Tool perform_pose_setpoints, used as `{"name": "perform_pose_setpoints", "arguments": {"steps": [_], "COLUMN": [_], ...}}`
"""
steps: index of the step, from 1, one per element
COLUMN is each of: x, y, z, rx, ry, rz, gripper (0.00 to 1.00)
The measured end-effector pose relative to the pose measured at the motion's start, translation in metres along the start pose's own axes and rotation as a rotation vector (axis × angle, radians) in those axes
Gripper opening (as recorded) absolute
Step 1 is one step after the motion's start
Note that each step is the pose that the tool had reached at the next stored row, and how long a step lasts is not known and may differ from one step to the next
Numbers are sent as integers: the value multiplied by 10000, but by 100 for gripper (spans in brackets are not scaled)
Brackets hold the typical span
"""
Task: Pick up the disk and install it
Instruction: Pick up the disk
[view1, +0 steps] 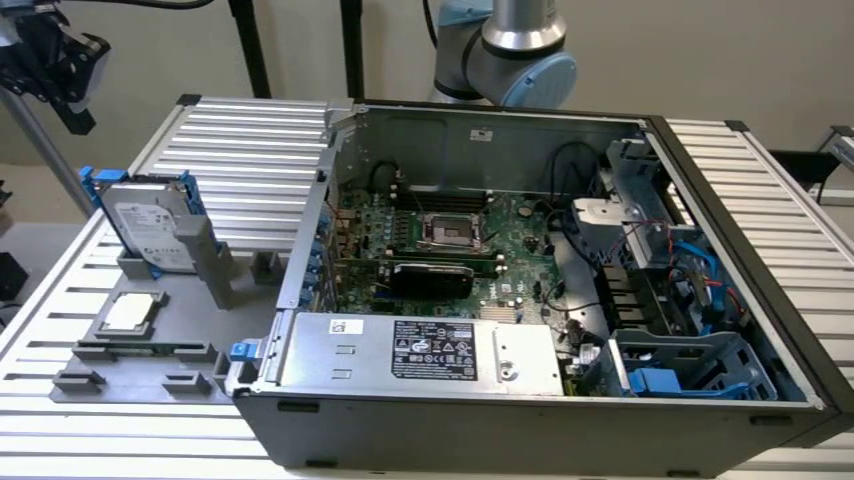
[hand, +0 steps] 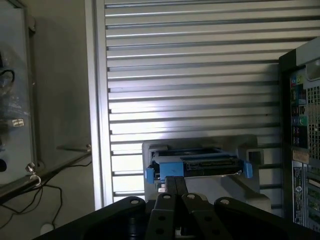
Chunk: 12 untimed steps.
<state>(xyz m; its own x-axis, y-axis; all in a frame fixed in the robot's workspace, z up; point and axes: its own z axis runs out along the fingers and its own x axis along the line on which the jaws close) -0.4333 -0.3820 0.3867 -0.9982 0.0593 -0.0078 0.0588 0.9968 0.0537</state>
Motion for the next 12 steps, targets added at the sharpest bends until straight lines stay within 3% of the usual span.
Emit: {"name": "perform_pose_setpoints", "arguments": {"steps": [3,12], "x": [-7,-9], "y": [1,0], "z": [1,16], "rx": [-3,-14], "ry": [13,100], "rz": [-259,-1867], "gripper": [11,11]}}
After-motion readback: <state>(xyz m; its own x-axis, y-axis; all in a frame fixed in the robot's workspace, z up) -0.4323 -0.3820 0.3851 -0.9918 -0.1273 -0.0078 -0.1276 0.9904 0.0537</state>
